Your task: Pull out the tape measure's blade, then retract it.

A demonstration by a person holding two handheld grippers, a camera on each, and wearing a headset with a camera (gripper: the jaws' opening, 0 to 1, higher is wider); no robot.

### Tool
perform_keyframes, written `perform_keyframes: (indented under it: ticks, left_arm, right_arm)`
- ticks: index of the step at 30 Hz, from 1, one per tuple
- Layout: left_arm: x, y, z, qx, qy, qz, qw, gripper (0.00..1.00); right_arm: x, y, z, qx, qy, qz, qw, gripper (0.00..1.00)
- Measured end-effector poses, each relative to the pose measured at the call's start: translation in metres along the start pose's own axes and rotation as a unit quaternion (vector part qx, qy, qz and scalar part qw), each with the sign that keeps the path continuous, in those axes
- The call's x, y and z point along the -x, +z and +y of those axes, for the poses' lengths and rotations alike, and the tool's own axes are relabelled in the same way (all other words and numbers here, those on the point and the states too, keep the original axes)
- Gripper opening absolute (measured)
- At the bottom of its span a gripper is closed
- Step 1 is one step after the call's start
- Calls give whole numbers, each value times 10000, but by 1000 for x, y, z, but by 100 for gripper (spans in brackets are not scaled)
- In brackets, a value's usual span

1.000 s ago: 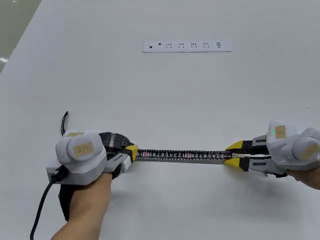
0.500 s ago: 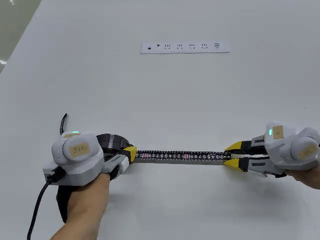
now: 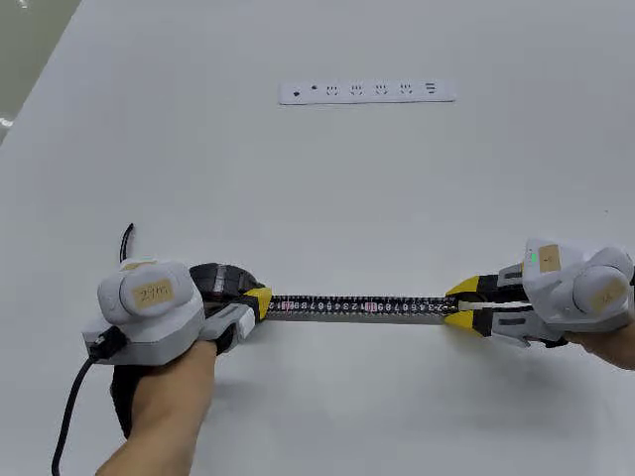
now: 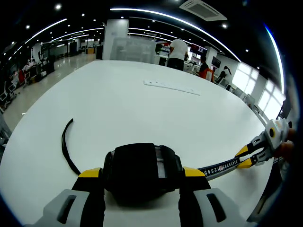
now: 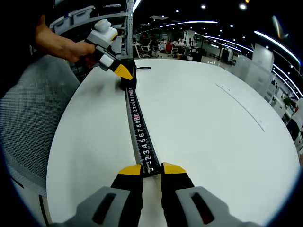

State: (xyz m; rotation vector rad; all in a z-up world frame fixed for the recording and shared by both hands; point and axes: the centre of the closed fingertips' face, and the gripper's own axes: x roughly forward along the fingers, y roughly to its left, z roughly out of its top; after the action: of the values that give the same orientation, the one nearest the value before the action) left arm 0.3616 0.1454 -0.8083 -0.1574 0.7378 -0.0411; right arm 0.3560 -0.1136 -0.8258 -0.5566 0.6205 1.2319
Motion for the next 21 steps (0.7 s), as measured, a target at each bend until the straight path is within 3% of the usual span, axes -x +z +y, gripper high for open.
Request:
perform_keyframes:
  ticks: [21]
  left_arm:
    - [0,1,1,34,-43,21,10000,60]
  right_arm:
    - [-6,9,2,30,81,-40,10000,12]
